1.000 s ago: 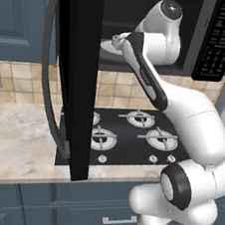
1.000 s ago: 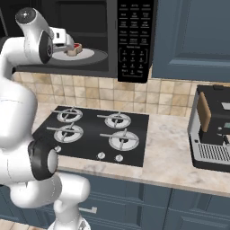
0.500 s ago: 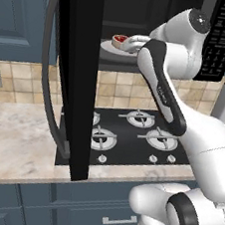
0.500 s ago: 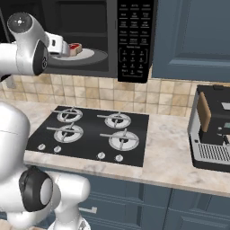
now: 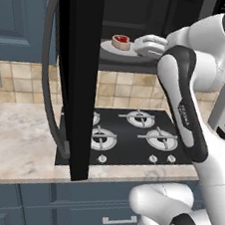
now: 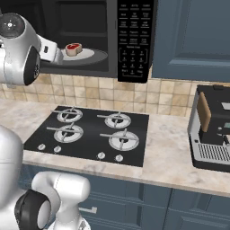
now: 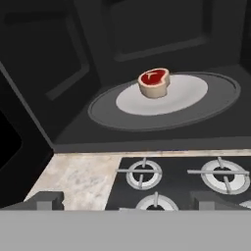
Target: Transport the steak from the fridge to the microwave and turn on the microwave.
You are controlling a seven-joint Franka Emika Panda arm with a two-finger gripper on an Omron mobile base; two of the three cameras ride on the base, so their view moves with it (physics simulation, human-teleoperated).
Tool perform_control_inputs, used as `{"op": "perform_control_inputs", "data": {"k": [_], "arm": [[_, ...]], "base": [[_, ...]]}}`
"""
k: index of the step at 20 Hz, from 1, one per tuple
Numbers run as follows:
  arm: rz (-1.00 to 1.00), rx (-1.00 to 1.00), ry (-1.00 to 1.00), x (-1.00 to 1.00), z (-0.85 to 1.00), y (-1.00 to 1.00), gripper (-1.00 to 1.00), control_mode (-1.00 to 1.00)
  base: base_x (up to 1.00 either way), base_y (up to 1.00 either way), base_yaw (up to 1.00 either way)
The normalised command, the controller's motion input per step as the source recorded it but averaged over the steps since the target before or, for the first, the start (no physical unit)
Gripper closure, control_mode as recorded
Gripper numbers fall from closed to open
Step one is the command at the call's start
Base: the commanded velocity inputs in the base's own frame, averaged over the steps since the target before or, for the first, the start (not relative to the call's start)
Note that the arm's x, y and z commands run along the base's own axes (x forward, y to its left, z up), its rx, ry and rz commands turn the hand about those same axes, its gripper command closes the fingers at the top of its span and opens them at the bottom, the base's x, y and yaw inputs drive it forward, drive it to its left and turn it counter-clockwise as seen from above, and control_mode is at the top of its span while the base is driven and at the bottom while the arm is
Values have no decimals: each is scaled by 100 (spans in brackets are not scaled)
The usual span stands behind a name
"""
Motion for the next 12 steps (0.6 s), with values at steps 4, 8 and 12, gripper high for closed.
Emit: {"op": "perform_control_inputs", "data": {"k": [4, 8, 12], "arm": [[0, 11, 5, -67, 2, -2, -100, -100], [0, 9, 8, -61, 2, 0, -100, -100], [0, 7, 4, -64, 0, -2, -100, -100]], "base": [[0, 0, 0], [0, 0, 0], [0, 0, 0]]}}
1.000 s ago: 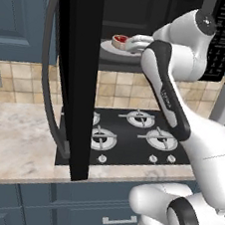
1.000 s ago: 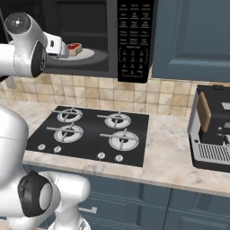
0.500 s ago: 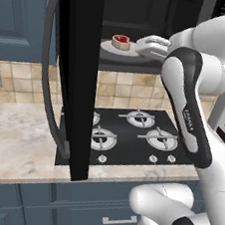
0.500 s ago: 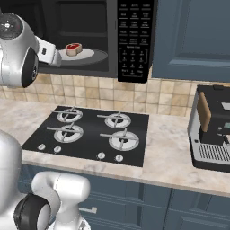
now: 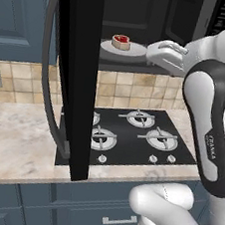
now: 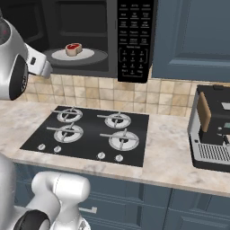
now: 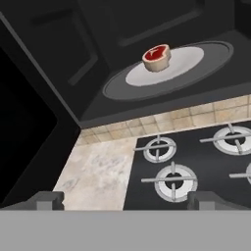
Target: Transport the steak from the fridge to the microwave and turn on the microwave.
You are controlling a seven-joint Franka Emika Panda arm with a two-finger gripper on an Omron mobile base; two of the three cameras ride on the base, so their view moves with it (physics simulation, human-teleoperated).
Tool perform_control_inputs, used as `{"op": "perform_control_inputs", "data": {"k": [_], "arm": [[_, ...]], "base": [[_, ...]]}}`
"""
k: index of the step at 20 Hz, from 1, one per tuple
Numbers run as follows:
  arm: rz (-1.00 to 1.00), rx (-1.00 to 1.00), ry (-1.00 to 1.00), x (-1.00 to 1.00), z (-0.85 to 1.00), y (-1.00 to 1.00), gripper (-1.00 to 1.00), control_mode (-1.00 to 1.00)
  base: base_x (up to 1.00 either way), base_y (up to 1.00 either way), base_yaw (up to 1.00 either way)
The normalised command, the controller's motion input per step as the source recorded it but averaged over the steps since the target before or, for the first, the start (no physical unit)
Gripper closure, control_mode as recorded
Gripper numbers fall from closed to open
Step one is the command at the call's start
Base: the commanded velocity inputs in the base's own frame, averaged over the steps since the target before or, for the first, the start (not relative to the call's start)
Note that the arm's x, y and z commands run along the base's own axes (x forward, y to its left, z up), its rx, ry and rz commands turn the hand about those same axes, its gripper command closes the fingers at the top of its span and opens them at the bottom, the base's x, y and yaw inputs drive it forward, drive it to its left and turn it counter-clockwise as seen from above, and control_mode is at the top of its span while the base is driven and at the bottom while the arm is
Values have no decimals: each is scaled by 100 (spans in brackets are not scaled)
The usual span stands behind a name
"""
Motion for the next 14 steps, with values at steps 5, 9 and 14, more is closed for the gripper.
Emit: {"op": "perform_control_inputs", "data": {"k": [5, 9, 14], "arm": [[0, 5, 0, -59, 0, -11, -100, -100], [0, 1, 0, -41, -5, -6, -100, -100], [0, 0, 0, -30, -12, -2, -100, -100]], "base": [[0, 0, 0], [0, 0, 0], [0, 0, 0]]}}
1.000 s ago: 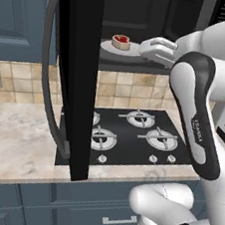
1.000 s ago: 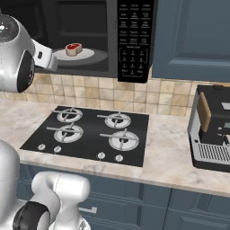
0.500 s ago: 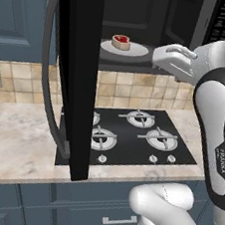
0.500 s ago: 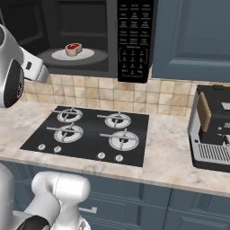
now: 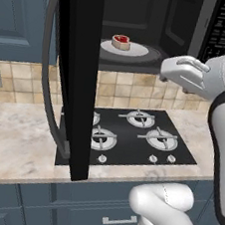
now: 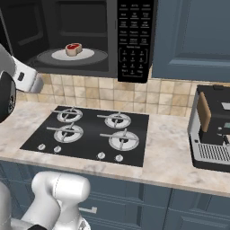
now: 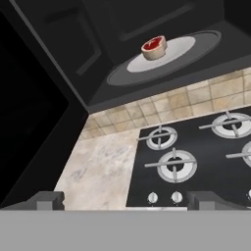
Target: Transport the steak from the fridge to the microwave and turn on the microwave.
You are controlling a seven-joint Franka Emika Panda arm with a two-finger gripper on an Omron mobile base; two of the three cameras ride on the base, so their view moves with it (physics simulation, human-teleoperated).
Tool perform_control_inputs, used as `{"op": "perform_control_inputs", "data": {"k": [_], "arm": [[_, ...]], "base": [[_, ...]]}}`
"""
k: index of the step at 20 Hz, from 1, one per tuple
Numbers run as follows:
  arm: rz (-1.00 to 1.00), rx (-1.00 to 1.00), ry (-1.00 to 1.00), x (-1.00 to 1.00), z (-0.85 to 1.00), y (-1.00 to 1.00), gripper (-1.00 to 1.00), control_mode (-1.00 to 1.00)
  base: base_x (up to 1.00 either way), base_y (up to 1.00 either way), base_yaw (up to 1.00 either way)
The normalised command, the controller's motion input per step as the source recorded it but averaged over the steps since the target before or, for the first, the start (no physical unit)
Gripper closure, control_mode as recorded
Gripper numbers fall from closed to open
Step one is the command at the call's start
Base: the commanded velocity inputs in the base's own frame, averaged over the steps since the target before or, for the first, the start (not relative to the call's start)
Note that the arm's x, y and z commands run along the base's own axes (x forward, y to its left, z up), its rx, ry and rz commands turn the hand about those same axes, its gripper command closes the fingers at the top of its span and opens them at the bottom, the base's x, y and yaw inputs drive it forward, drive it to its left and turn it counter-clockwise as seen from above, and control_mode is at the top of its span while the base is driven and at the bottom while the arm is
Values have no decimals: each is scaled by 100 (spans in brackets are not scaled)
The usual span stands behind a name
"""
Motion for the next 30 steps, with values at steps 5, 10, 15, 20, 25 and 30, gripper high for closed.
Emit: {"op": "perform_control_inputs", "data": {"k": [5, 10, 15, 20, 25, 30], "arm": [[0, 1, 0, -37, -7, 0, -100, -100], [0, 0, 0, -39, -4, 0, -100, -100], [0, 0, 0, -43, -1, 0, -100, -100], [0, 0, 0, -39, -1, 0, -100, -100], [0, 0, 0, -39, -1, 0, -100, -100], [0, 0, 0, -40, 0, 0, -100, -100]], "base": [[0, 0, 0], [0, 0, 0], [0, 0, 0], [0, 0, 0], [0, 0, 0], [0, 0, 0]]}}
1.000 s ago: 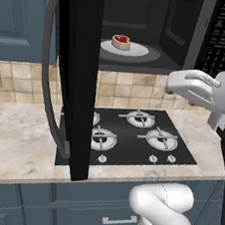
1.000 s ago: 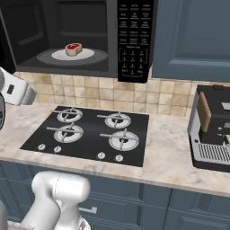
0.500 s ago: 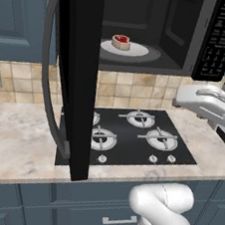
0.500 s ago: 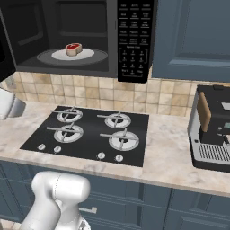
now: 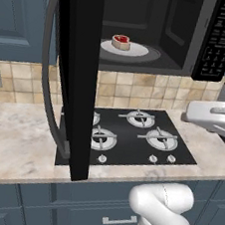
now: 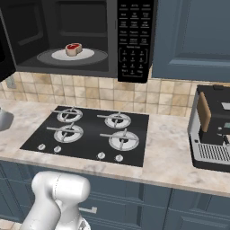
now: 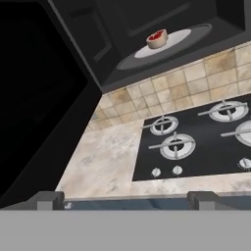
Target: Transport the steak from the fridge to the microwave and turn on the microwave.
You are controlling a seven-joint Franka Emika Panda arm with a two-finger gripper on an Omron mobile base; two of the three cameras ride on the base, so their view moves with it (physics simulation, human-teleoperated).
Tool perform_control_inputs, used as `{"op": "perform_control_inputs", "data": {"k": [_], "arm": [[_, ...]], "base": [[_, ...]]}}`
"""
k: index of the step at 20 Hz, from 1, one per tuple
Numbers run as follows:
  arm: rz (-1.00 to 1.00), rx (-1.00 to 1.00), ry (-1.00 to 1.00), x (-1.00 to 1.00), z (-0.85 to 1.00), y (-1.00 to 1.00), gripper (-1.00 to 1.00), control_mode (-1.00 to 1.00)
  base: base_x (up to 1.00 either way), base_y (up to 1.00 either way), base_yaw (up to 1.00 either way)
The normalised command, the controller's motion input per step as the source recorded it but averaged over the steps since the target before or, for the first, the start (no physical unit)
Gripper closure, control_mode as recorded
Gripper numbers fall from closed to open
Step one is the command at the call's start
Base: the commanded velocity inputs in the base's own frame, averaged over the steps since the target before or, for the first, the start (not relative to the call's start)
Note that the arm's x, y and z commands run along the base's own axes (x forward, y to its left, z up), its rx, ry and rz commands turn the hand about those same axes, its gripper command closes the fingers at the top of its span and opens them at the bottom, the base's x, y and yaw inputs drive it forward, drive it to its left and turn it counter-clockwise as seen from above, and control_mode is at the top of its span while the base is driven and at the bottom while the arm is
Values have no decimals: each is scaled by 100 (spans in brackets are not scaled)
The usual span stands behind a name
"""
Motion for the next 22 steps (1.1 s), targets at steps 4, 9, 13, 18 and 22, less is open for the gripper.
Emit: {"op": "perform_control_inputs", "data": {"k": [4, 9, 13, 18, 22], "arm": [[0, 0, 0, -30, 0, 0, -100, -100], [0, 0, 3, -22, 0, 0, -100, -100], [0, 0, 5, -21, 0, 0, -100, -100], [0, 0, 3, -26, 0, 0, -100, -100], [0, 0, 2, -26, 0, 3, -100, -100]], "base": [[0, 0, 0], [0, 0, 0], [0, 0, 0], [0, 0, 0], [0, 0, 0]]}}
